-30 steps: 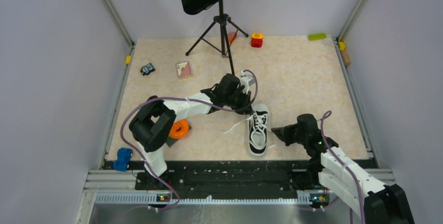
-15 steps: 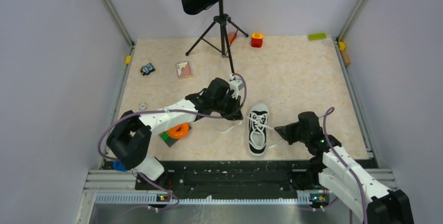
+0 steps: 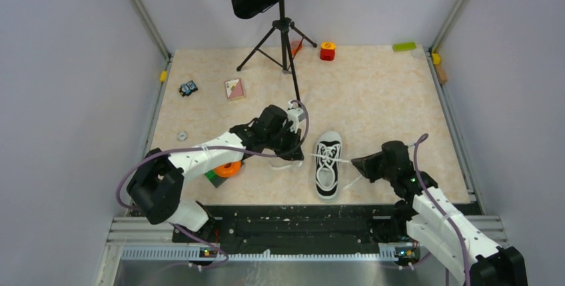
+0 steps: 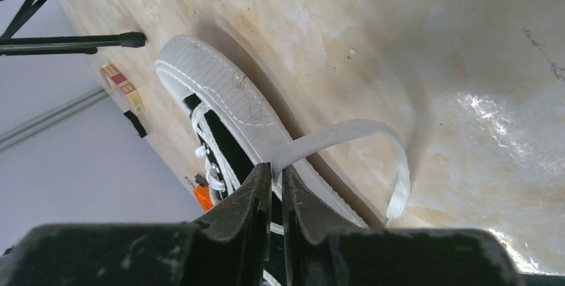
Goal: Tie the shoes
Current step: Wrap the shoelace around the shoelace.
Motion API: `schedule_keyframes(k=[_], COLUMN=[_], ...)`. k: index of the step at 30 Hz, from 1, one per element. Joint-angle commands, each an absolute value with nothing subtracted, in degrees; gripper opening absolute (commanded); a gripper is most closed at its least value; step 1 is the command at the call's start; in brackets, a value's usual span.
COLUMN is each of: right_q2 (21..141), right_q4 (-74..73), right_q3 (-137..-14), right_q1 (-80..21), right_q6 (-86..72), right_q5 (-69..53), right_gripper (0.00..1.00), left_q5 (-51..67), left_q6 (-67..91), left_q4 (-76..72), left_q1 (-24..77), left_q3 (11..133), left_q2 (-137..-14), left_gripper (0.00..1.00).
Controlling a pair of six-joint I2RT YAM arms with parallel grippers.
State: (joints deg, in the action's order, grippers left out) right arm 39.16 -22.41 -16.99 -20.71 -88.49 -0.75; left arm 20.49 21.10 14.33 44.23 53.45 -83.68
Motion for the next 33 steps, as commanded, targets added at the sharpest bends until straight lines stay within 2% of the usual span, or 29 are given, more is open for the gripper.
schedule_keyframes(k=[1,3,5,13,18,20,21,23,24,25,33], right_q2=[38.98,39.02,38.99,40.38,45.94,47.98,48.66,49.48,49.39,49.04,41.07], right_q4=[-20.79,-19.89,-18.58,-13.71,-7.97,-5.5,-5.27,-5.79,-6.55,-7.82,-19.6], right_q3=[-17.93,-17.76,-17.01,-13.77,-12.88,-13.4,-13.94,-15.2,-15.69,-16.3,-17.86], right_q1=[-20.03,-20.03,-20.03,-20.05,-20.11,-20.03,-20.01,-19.98,-19.98,-19.95,-19.95], right_q6=[-87.45,-87.76,-89.19,-94.61,-95.09,-94.31,-93.66,-92.23,-91.64,-91.25,-89.47], right_q5=[-1.53,-2.04,-3.12,-6.92,-6.66,-6.21,-5.86,-4.95,-4.41,-3.69,2.42], right_gripper=[0.3,0.48,0.56,0.65,0.65,0.58,0.5,0.27,0.1,0.0,0.0], left_q5=[22.9,23.26,23.35,23.58,23.86,23.91,23.83,23.77,23.59,23.31,20.53], left_q6=[22.06,22.48,22.74,23.6,23.56,23.43,23.32,23.0,22.84,22.66,20.65], left_q4=[12.45,11.64,11.07,9.6,9.71,9.96,10.2,10.64,10.9,11.21,13.6], left_q1=[44.27,44.59,44.8,44.95,44.97,44.96,44.97,44.92,44.96,44.95,44.75], left_q3=[54.33,54.74,55.08,55.72,55.57,55.48,55.53,55.55,55.57,55.62,54.47], left_q2=[-85.6,-86.3,-86.8,-87.96,-88.07,-88.06,-87.98,-87.73,-87.6,-87.19,-85.38], left_gripper=[0.0,0.0,0.0,0.0,0.0,0.0,0.0,0.0,0.0,0.0,0.0])
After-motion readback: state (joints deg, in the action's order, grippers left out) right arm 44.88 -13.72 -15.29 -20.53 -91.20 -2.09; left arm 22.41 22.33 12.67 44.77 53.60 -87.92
